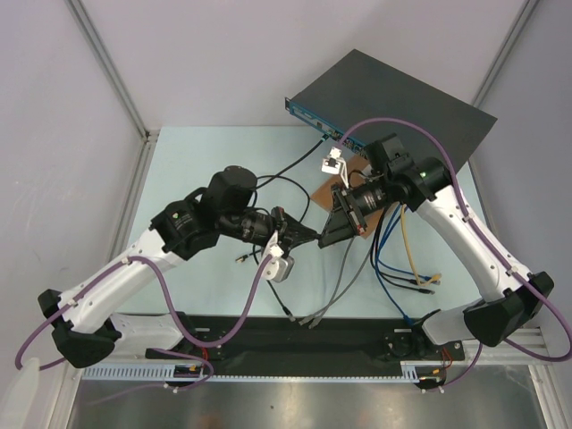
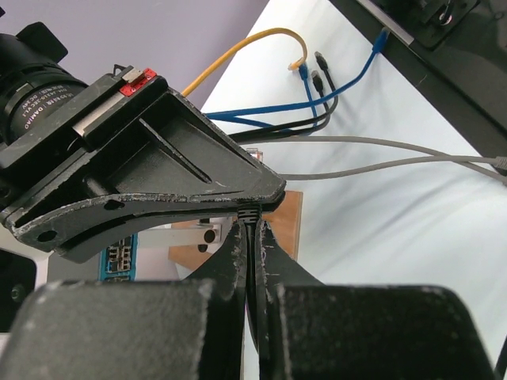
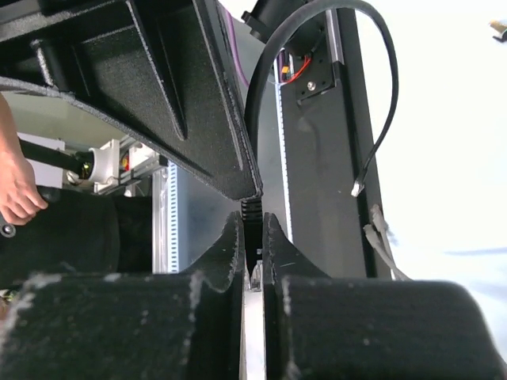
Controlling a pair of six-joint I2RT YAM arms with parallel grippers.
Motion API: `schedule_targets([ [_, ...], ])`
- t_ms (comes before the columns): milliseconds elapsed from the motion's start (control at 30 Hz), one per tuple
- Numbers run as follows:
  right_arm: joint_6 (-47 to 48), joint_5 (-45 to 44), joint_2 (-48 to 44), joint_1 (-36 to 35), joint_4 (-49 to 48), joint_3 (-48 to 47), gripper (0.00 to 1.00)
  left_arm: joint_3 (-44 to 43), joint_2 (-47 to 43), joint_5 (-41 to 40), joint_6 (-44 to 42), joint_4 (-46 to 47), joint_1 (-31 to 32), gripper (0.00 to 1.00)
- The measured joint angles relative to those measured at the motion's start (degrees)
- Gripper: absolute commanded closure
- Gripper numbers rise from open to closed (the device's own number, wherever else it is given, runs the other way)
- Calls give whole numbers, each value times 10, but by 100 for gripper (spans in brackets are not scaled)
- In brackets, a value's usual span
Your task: Insert the plug into the switch port
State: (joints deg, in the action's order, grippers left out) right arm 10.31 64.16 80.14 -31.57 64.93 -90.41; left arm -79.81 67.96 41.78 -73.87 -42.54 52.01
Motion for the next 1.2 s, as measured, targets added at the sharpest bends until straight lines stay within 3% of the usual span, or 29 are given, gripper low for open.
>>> schedule_targets([
  [367,40,-2,3,-4,16,-5,100,3,0,-3,-1,1,2,89],
  [933,48,-5,8,-4,22,-7,100,6,0,-28,2,2,3,81],
  [1067,48,-6,8,-5,23,-7,100,14,0,-35,4,8,3,83],
  [1167,48,-6,8,-5,23,-7,100,14,0,-39,5,11,3,89],
  [1200,48,-6,8,-5,23,-7,100,14,0,-39,5,11,3,97],
])
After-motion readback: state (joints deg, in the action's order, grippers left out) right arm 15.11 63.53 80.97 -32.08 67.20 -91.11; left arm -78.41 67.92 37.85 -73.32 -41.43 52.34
